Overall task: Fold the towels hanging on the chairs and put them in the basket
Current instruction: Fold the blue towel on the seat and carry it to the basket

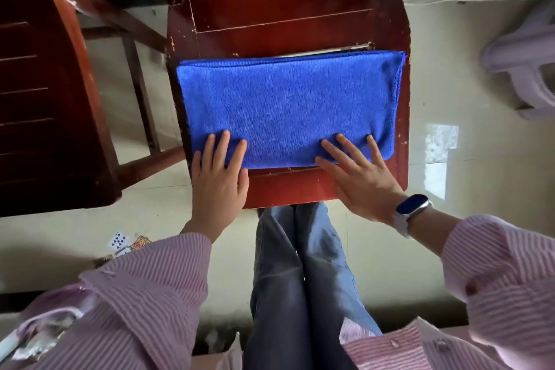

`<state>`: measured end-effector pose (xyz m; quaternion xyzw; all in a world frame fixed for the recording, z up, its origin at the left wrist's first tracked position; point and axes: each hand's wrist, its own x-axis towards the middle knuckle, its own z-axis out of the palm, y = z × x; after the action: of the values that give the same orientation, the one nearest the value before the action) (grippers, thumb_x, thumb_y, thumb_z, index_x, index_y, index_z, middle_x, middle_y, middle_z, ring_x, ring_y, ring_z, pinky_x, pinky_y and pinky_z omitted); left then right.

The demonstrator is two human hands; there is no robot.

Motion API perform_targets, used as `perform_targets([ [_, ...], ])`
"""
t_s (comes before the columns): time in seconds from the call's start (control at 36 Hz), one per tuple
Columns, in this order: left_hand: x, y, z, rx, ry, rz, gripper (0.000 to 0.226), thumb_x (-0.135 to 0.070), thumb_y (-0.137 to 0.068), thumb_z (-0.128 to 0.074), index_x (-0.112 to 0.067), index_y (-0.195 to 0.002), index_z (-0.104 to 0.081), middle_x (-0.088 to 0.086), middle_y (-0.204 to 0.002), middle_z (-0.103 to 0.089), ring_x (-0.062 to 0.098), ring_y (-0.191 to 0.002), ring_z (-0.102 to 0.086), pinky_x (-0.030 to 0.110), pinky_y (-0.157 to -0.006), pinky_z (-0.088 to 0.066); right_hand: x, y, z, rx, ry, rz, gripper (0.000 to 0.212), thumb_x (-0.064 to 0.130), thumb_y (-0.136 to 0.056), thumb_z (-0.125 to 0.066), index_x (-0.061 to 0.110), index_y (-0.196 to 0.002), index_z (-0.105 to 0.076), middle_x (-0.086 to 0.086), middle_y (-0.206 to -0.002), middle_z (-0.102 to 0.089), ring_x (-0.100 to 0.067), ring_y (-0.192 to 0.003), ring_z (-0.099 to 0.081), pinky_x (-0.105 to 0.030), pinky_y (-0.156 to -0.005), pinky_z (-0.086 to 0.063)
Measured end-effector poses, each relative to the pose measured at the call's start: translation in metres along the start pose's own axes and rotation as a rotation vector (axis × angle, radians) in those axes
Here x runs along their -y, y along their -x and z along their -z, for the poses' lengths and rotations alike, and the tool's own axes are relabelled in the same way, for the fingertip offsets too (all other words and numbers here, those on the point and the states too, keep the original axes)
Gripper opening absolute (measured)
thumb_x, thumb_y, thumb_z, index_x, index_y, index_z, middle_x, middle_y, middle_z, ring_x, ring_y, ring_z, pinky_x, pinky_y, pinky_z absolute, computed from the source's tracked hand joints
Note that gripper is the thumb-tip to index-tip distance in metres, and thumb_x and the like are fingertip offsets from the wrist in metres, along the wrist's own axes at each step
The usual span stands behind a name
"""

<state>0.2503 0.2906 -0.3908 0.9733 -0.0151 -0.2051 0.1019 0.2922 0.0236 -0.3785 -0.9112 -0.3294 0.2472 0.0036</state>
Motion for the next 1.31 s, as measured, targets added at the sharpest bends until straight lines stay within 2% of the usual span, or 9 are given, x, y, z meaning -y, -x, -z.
perform_targets([
  [0.08,0.004,-0.025,0.013,-0.072,0.024,0.020,0.044,-0.028,-0.092,-0.036,-0.015,-0.133,-0.044,0.014,-0.145,-0.037,0.035,-0.134,-0.031,0.056,-0.103,-0.032,0.006,-0.022,0.014,-0.133,-0.095,-0.059,0.039,0.023,-0.085,-0.038,0.013,-0.116,-0.059,-0.010,-0.124,-0.059,-0.031,-0.117,-0.054,-0.062,-0.098,-0.035],
  [0.17,0.011,-0.063,0.027,-0.200,0.022,-0.028,0.040,-0.021,-0.092,-0.042,-0.012,-0.131,-0.047,0.014,-0.141,-0.043,0.034,-0.130,-0.038,0.052,-0.100,-0.036,0.006,-0.061,0.029,-0.259,-0.149,-0.097,0.040,0.017,-0.080,-0.045,0.013,-0.117,-0.058,-0.010,-0.119,-0.061,-0.026,-0.112,-0.048,-0.053,-0.092,-0.042],
  [0.25,0.016,-0.100,0.043,-0.278,0.041,-0.064,0.038,-0.016,-0.089,-0.045,-0.009,-0.125,-0.053,0.013,-0.129,-0.054,0.033,-0.119,-0.049,0.047,-0.095,-0.039,0.003,-0.103,0.049,-0.329,-0.154,-0.157,0.040,0.012,-0.075,-0.052,0.014,-0.115,-0.060,-0.010,-0.112,-0.063,-0.028,-0.100,-0.054,-0.044,-0.081,-0.047],
  [0.36,0.020,-0.127,0.057,-0.289,0.071,-0.049,0.027,-0.016,-0.086,-0.051,-0.012,-0.110,-0.063,0.009,-0.108,-0.063,0.032,-0.102,-0.055,0.042,-0.087,-0.036,0.001,-0.143,0.066,-0.354,-0.173,-0.192,0.035,0.007,-0.068,-0.063,0.015,-0.103,-0.065,-0.009,-0.101,-0.064,-0.032,-0.087,-0.060,-0.042,-0.074,-0.045],
  [0.53,0.028,-0.139,0.059,-0.259,0.025,-0.086,0.018,-0.022,-0.085,-0.059,-0.013,-0.099,-0.065,0.007,-0.096,-0.064,0.030,-0.095,-0.056,0.043,-0.084,-0.037,-0.001,-0.165,0.069,-0.258,-0.267,-0.237,0.026,0.022,-0.090,-0.047,0.015,-0.113,-0.057,-0.007,-0.119,-0.052,-0.029,-0.113,-0.042,-0.040,-0.089,-0.027],
  [0.78,0.031,-0.141,0.061,-0.289,0.004,-0.159,0.010,-0.022,-0.088,-0.055,-0.014,-0.087,-0.060,0.001,-0.088,-0.065,0.027,-0.088,-0.058,0.040,-0.082,-0.034,-0.003,-0.173,0.069,-0.296,-0.358,-0.291,0.023,0.022,-0.094,-0.037,0.016,-0.104,-0.057,-0.004,-0.109,-0.057,-0.027,-0.106,-0.044,-0.038,-0.087,-0.027],
  [0.92,0.031,-0.149,0.064,-0.252,0.038,-0.097,0.006,-0.017,-0.089,-0.051,-0.013,-0.089,-0.056,0.000,-0.092,-0.064,0.026,-0.093,-0.054,0.037,-0.084,-0.026,-0.005,-0.177,0.070,-0.293,-0.348,-0.310,0.023,0.022,-0.094,-0.036,0.017,-0.103,-0.056,-0.003,-0.109,-0.057,-0.026,-0.105,-0.044,-0.039,-0.087,-0.027],
  [1.17,0.017,-0.167,0.071,-0.118,0.021,0.142,0.007,-0.014,-0.085,-0.053,-0.019,-0.087,-0.057,0.001,-0.099,-0.060,0.027,-0.103,-0.048,0.042,-0.090,-0.025,-0.006,-0.188,0.071,-0.205,-0.284,-0.436,0.027,0.031,-0.091,-0.046,0.016,-0.112,-0.052,-0.005,-0.117,-0.055,-0.028,-0.112,-0.043,-0.043,-0.091,-0.027],
  [1.31,0.009,-0.156,0.067,-0.224,-0.009,0.227,0.026,-0.016,-0.083,-0.051,-0.019,-0.108,-0.056,0.007,-0.114,-0.054,0.029,-0.113,-0.043,0.046,-0.097,-0.024,-0.014,-0.158,0.068,-0.404,-0.363,-0.416,0.029,0.028,-0.088,-0.049,0.019,-0.116,-0.055,-0.004,-0.119,-0.055,-0.026,-0.115,-0.046,-0.044,-0.100,-0.023],
])
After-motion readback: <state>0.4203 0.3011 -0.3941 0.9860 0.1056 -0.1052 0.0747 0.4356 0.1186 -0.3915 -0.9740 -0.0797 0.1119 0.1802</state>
